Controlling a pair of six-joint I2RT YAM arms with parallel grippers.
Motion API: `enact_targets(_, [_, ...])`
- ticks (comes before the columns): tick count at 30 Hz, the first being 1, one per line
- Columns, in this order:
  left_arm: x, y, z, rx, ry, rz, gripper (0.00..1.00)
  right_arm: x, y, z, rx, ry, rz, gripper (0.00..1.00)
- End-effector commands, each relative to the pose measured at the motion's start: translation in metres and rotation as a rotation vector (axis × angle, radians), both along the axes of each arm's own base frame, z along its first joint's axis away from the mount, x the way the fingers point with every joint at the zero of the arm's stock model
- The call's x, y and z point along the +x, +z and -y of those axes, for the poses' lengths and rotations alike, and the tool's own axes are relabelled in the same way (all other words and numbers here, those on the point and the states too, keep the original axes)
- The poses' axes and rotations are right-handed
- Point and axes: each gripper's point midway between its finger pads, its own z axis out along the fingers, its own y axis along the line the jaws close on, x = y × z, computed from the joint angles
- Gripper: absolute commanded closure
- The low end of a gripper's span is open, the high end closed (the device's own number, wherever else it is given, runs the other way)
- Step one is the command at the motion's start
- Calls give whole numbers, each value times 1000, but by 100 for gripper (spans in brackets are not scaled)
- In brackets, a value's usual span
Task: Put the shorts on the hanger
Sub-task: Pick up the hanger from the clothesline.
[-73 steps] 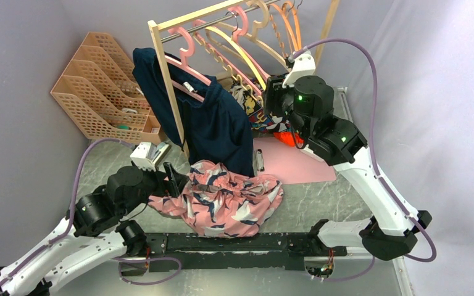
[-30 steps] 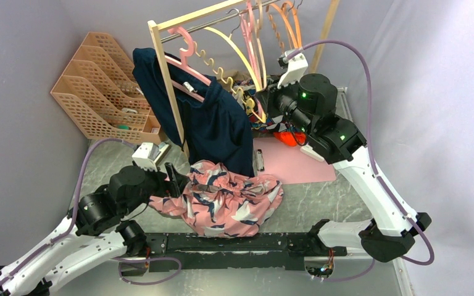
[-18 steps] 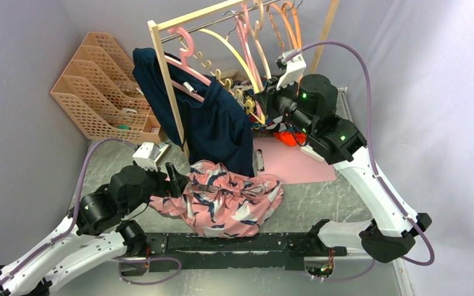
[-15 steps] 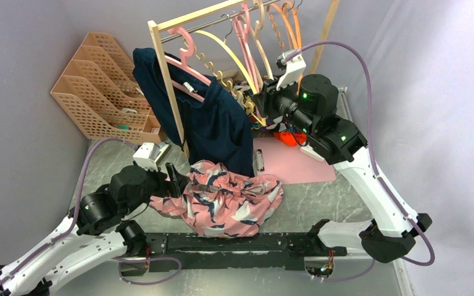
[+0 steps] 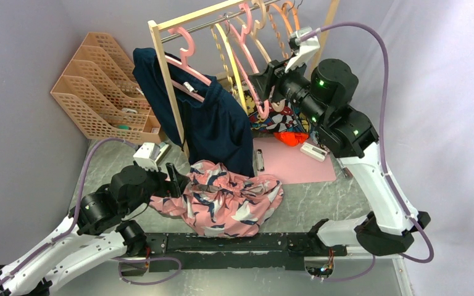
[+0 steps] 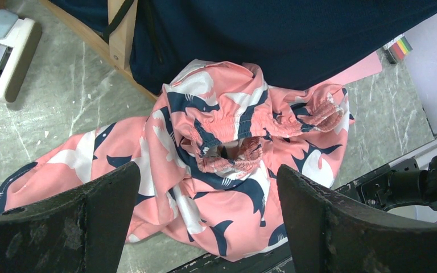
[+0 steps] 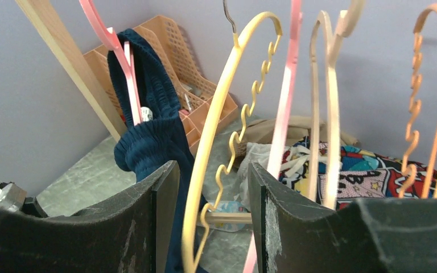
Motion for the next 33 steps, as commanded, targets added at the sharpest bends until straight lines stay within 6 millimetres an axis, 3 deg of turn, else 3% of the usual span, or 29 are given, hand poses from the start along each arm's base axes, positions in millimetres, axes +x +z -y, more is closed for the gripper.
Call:
enact_targets(1, [1, 3, 3, -11, -18, 22, 7, 8, 2, -17, -5, 53, 1, 49])
enact_targets(10, [1, 4, 3, -16, -23, 25, 7, 29, -3, -35, 13, 52, -21, 49])
enact_targets(17, [0, 6, 3, -24, -25, 31, 7, 50, -22, -35, -36, -18, -43, 49])
enact_targets(25, [-1, 5, 4, -24, -32, 34, 7, 56, -42, -40, -68, -16, -68, 62])
enact_targets(33, [-1, 4, 5, -20, -36, 28, 7, 69, -47, -44, -69, -43, -59, 62])
